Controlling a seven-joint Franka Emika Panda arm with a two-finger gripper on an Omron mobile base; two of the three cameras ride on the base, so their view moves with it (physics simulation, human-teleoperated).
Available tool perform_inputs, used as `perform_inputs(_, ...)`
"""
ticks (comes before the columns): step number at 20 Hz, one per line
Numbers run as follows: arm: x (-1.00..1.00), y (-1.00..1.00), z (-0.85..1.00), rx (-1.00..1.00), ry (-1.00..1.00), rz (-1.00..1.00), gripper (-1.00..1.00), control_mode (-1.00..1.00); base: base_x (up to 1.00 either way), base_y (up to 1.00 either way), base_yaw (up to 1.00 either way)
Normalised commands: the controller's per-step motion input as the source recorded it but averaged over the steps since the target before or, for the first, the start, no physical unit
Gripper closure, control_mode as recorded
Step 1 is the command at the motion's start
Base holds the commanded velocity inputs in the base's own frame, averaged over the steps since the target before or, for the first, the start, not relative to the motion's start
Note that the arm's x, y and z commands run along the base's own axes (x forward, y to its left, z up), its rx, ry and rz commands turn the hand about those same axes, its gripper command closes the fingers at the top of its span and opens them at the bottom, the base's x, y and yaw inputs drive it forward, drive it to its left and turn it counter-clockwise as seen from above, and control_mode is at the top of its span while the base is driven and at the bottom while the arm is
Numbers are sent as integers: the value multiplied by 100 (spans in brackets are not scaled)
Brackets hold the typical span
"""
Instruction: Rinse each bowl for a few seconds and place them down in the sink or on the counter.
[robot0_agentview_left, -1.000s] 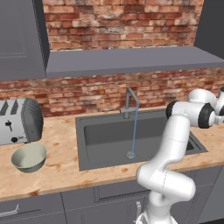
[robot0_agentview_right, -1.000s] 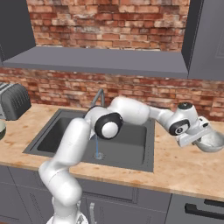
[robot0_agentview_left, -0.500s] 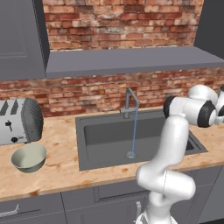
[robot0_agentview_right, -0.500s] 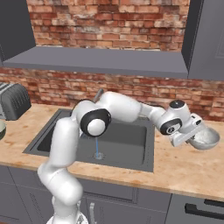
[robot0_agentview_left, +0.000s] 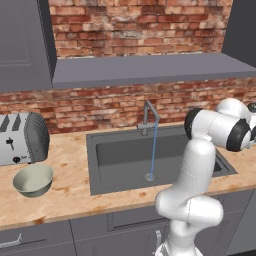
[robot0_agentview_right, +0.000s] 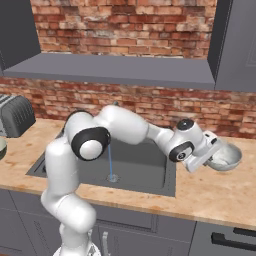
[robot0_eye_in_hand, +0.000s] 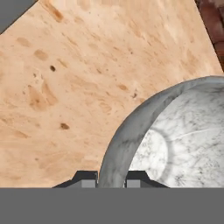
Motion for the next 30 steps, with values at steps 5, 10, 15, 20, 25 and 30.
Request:
perform_inputs(5, -29, 17, 48, 0, 1, 7, 100, -100, 0, 0, 0)
perform_inputs(10, -25, 16, 47, 1, 6, 7, 100, -100, 0, 0, 0)
perform_inputs(15, -23, 22, 30, 3, 11, 8, 100, -100, 0, 0, 0)
perform_inputs(20, -24, 26, 21, 3, 10, 9, 100, -100, 0, 0, 0)
perform_inputs(25, -22, 31, 20, 0, 6, 10, 100, -100, 0, 0, 0)
perform_inputs(30, -22, 36, 15, -3, -2, 10, 100, -100, 0, 0, 0)
